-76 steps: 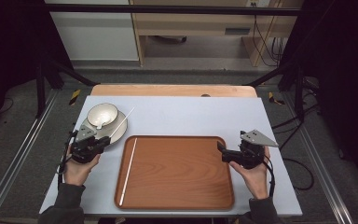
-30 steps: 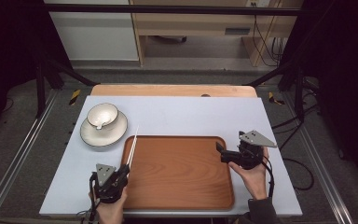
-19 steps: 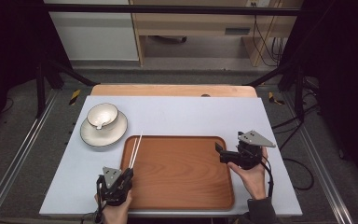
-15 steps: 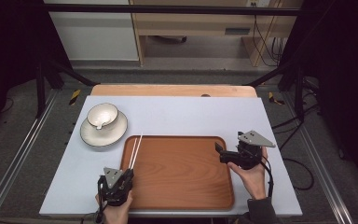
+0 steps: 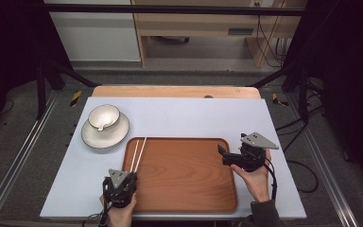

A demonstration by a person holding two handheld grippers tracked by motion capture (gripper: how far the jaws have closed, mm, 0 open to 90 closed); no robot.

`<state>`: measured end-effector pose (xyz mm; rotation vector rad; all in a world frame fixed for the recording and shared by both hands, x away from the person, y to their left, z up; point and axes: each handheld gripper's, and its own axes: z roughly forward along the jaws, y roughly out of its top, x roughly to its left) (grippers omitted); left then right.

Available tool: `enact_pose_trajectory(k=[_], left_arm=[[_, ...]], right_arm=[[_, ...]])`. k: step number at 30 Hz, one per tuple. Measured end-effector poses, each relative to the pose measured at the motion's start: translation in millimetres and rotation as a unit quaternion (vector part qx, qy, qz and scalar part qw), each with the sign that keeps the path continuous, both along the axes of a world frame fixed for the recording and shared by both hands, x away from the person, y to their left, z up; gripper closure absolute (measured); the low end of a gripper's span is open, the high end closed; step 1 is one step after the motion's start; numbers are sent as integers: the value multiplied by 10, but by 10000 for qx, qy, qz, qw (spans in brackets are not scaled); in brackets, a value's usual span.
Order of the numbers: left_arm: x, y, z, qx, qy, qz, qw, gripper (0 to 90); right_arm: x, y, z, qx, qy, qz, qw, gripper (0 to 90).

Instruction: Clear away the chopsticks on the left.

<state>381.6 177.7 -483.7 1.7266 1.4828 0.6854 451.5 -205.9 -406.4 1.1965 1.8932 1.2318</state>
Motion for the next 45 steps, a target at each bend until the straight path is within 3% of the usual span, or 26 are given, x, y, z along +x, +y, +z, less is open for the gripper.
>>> enact_pose_trajectory(k=[9, 18, 24, 30, 33, 36, 42, 45], left_arm=[[25, -15, -13, 134, 151, -2, 9998, 838], [32, -24, -12, 141, 155, -63, 9998, 817], [24, -18, 6, 54, 127, -152, 9998, 799], [20, 28, 153, -184, -51, -368, 9991, 718], [45, 74, 266, -354, -234, -565, 9975, 655], [100, 105, 368, -347, -296, -796, 9958, 590], [243, 197, 583, -543, -414, -1275, 9895, 501], [327, 258, 694, -502, -479, -1431, 9873, 446]], right_arm=[[0, 0, 0, -1, 4, 2, 10000, 63], [0, 2, 0, -8, 1, 5, 10000, 63], [-3, -6, 5, -3, -5, 7, 10000, 63], [-10, -16, 11, 33, -6, -22, 10000, 62], [-12, -16, 12, 46, -6, -21, 10000, 62], [-13, -19, 13, 35, -5, -33, 10000, 61], [-20, -41, 24, 77, -23, -62, 9999, 60], [-20, -52, 26, 64, -35, -72, 9999, 61]])
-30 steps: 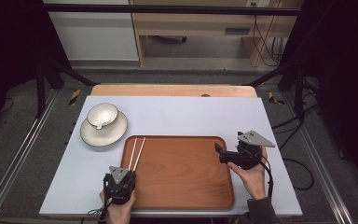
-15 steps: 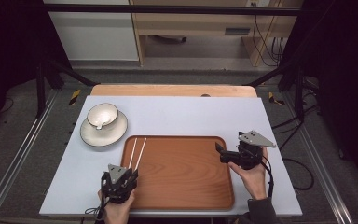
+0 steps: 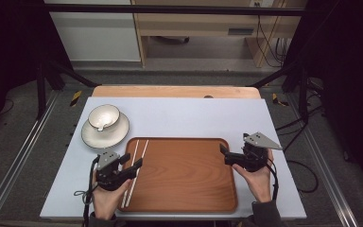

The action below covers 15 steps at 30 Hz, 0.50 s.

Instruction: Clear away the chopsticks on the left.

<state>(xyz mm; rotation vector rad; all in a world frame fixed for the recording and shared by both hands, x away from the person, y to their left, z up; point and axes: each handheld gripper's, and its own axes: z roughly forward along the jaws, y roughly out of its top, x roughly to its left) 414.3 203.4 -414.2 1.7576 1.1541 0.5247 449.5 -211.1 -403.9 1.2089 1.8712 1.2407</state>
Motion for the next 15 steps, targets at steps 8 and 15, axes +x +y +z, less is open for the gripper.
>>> enact_pose_trajectory(k=[8, 15], left_arm=[[196, 194, 223, 382, -318, -344, 9982, 279], [332, 359, 245, 652, -372, -548, 9957, 198]], right_arm=[[0, -12, -5, 14, 14, -26, 10000, 60], [-7, -16, -13, -3, 17, -49, 10000, 60]])
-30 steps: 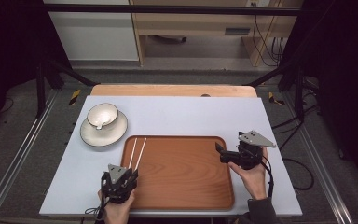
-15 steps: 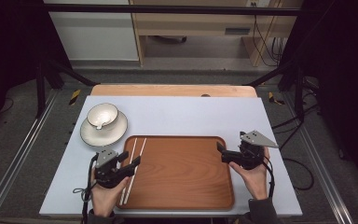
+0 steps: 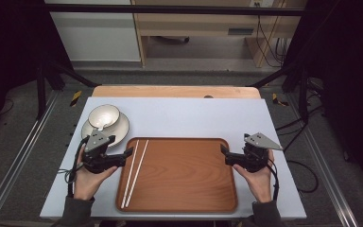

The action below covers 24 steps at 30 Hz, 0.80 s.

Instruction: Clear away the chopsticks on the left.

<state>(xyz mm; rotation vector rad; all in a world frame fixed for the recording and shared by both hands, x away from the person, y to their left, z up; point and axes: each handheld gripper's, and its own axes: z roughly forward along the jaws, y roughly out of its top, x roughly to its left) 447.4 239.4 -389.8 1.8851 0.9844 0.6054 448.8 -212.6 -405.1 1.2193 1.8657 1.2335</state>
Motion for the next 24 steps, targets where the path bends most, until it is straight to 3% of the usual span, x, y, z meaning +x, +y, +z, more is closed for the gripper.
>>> enact_pose_trajectory(k=[8, 11, 15, 17, 24], left_arm=[[-10, 215, -190, 110, 43, -57, 9999, 179], [-27, 302, -264, 48, 103, -30, 9999, 177], [-71, 425, -356, 115, -15, 39, 9999, 173], [-75, 480, -375, 47, -31, 121, 9999, 173], [-55, 524, -438, 42, 25, 196, 9998, 170]], right_arm=[[-1, -24, -15, 18, 32, -47, 10000, 59], [-6, -36, -16, 34, 37, -58, 10000, 59], [2, -53, -23, 16, 29, -53, 10000, 59], [5, -60, -33, 5, 45, -56, 10000, 59], [28, -77, -87, -9, 149, -85, 9999, 59]])
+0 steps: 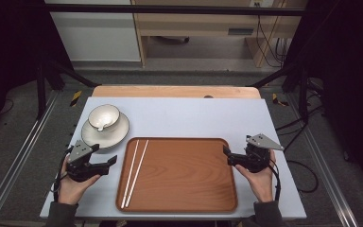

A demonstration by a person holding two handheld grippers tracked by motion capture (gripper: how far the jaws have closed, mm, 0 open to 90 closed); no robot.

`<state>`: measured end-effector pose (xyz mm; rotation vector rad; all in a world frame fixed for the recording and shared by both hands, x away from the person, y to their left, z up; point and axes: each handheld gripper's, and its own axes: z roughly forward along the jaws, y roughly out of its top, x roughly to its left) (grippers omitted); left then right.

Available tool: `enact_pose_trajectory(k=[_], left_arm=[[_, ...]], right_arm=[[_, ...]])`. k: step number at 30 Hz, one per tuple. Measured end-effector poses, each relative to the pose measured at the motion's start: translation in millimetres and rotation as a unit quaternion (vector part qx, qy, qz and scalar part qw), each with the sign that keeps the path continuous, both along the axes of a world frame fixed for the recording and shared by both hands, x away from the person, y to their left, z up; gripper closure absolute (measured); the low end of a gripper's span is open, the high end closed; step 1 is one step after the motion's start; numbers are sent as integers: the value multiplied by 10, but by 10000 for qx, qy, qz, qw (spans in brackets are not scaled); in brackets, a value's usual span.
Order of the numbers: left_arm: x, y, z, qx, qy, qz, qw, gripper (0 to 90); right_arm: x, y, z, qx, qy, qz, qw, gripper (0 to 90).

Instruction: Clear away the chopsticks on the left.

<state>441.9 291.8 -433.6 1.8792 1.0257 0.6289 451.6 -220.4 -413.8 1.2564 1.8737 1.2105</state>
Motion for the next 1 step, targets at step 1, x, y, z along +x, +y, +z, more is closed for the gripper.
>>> enact_pose_trajectory(k=[1], left_arm=[[2, 3, -3, -3, 29, -13, 10000, 170]], right_arm=[[0, -1, -1, -9, 4, -1, 10000, 59]])
